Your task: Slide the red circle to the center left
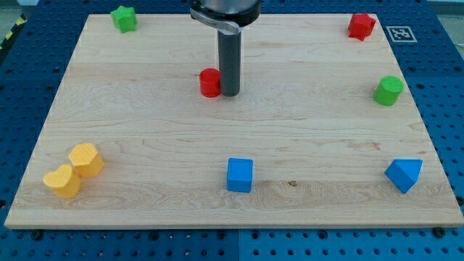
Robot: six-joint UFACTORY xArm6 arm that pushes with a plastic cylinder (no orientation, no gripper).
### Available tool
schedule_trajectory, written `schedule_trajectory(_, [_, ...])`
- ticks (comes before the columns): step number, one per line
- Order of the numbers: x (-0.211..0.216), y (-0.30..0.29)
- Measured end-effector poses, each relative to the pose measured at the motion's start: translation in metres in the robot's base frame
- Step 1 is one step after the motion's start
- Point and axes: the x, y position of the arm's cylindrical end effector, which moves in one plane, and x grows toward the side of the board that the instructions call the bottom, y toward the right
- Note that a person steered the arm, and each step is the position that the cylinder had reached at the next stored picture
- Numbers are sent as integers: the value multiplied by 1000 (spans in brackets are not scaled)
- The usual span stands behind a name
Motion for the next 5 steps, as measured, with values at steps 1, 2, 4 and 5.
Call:
schedule_trajectory(1, [-8, 21])
schedule_trajectory(2, [-8, 31])
schedule_trajectory(4, [-10, -21])
schedule_trajectory(5, [-13, -46])
